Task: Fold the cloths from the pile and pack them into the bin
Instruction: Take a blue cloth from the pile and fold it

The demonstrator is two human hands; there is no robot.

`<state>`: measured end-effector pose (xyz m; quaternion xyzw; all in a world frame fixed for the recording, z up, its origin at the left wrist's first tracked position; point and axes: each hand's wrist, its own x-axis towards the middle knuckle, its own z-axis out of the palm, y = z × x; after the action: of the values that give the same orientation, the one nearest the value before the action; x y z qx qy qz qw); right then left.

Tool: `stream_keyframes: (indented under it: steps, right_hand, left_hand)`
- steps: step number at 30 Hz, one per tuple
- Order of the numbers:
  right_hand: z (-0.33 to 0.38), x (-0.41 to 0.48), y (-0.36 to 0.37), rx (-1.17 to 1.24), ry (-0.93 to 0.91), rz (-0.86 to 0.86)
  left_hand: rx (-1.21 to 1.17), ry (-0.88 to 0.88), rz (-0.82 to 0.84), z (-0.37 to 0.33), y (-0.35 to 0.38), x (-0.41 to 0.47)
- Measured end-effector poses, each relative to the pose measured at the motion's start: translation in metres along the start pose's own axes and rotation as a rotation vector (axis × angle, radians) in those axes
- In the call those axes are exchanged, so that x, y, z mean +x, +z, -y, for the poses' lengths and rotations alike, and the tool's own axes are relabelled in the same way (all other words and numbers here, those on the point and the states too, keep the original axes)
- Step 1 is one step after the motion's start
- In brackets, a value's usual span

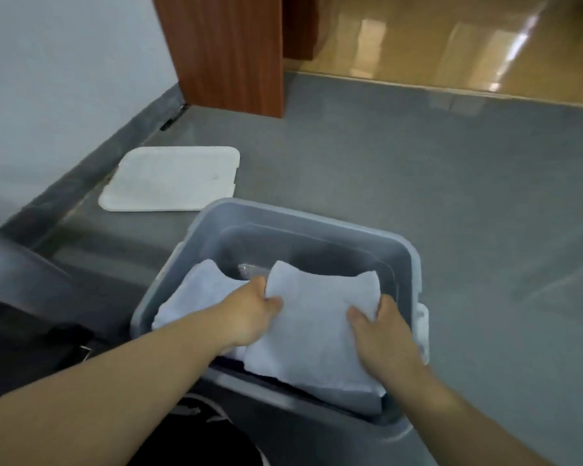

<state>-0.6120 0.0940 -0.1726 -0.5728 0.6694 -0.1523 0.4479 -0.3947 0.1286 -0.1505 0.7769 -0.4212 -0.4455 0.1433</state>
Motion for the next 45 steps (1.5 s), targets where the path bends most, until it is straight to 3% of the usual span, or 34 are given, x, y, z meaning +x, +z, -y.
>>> stream_keyframes:
  steps: [5, 7, 10, 13, 16, 19, 27, 31, 36, 41, 45]
  right_hand:
    - [-0.039, 0.011, 0.001, -0.15, 0.274, 0.094]
    - [-0.044, 0.01, 0.003, -0.259, 0.276, 0.137]
    - [-0.033, 0.009, 0.007, -0.393, 0.108, 0.134]
    - [0.003, 0.008, 0.022, -0.361, -0.137, 0.231]
    - [0.052, 0.0, 0.052, -0.31, -0.368, 0.325]
    - [0.114, -0.03, 0.095, -0.279, -0.625, 0.412]
    - [0.256, -0.213, 0.226, -0.402, -1.218, 0.856]
    - [0.265, -0.323, 0.292, -0.534, -1.408, 1.073]
    - [0.23, -0.459, 0.37, -0.7, -1.518, 1.333]
    - [0.157, -0.557, 0.427, -0.951, -1.567, 1.527]
    - [0.113, -0.577, 0.459, -1.032, -1.624, 1.442]
  left_hand:
    - [0.093, -0.023, 0.06, 0.012, 0.045, 0.019]
    - [0.161, -0.007, 0.098, 0.021, 0.045, 0.017]
    - [0.219, -0.012, 0.084, 0.022, 0.023, 0.006]
    - [0.301, 0.011, 0.017, 0.018, -0.019, -0.019]
    - [0.257, 0.056, -0.15, 0.027, -0.065, -0.065]
    - [0.135, 0.057, -0.429, 0.059, -0.11, -0.132]
    - [-0.15, -0.289, -1.027, 0.212, -0.151, -0.344]
    - [-0.194, -0.472, -1.155, 0.284, -0.135, -0.434]
    - [-0.236, -0.764, -1.282, 0.374, -0.093, -0.549]
    - [-0.242, -1.107, -1.094, 0.458, -0.038, -0.615]
    - [-0.323, -1.198, -0.943, 0.497, -0.013, -0.616]
